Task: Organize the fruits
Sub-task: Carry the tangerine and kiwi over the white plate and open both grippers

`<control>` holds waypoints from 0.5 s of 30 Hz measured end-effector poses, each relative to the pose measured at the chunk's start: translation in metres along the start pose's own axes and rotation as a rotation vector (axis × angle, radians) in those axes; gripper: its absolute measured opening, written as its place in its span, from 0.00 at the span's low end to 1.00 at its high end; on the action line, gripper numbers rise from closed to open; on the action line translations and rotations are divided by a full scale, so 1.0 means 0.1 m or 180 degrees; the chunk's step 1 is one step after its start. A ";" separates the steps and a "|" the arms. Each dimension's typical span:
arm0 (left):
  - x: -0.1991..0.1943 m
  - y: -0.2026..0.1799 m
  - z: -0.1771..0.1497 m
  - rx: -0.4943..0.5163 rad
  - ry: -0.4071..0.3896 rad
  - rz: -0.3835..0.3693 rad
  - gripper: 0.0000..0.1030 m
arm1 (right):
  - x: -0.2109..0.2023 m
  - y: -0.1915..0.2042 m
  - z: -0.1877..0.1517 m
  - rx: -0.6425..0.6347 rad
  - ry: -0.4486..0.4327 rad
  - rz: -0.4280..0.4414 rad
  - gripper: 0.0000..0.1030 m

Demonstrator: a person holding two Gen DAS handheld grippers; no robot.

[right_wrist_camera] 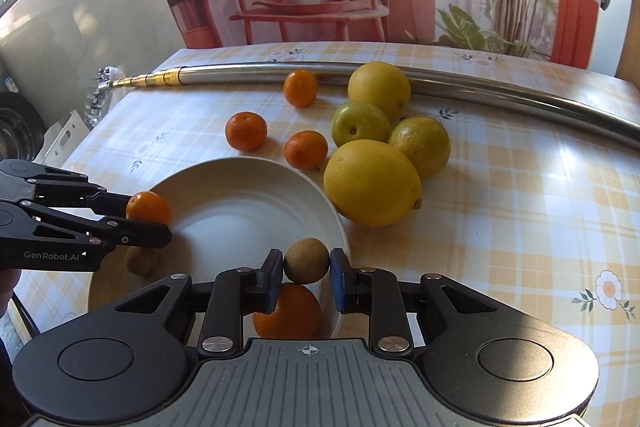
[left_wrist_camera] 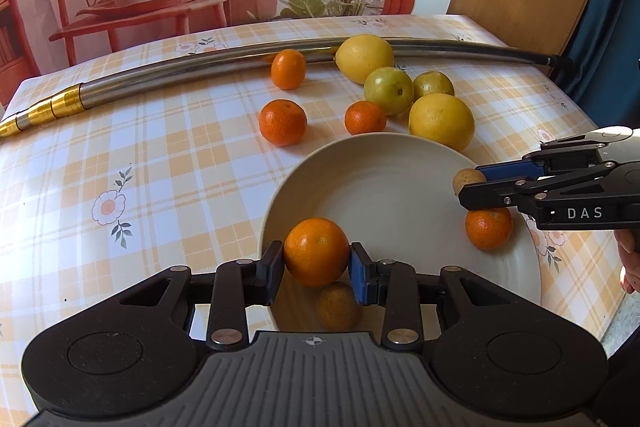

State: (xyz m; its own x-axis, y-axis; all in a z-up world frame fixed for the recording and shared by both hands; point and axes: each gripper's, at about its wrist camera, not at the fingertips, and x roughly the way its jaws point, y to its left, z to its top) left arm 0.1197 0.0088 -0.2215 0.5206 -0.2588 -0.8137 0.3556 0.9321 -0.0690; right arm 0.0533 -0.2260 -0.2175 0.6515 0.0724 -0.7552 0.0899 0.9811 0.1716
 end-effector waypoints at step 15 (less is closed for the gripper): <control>-0.02 -0.02 -0.06 -0.0006 0.0057 -0.0030 0.36 | 0.04 0.03 -0.01 0.0070 0.0178 0.0008 0.23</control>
State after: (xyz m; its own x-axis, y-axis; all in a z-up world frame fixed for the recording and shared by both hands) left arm 0.1131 0.0089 -0.2234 0.5032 -0.2631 -0.8232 0.3590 0.9301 -0.0779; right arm 0.0554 -0.2229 -0.2203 0.6086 0.0854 -0.7888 0.1052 0.9767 0.1869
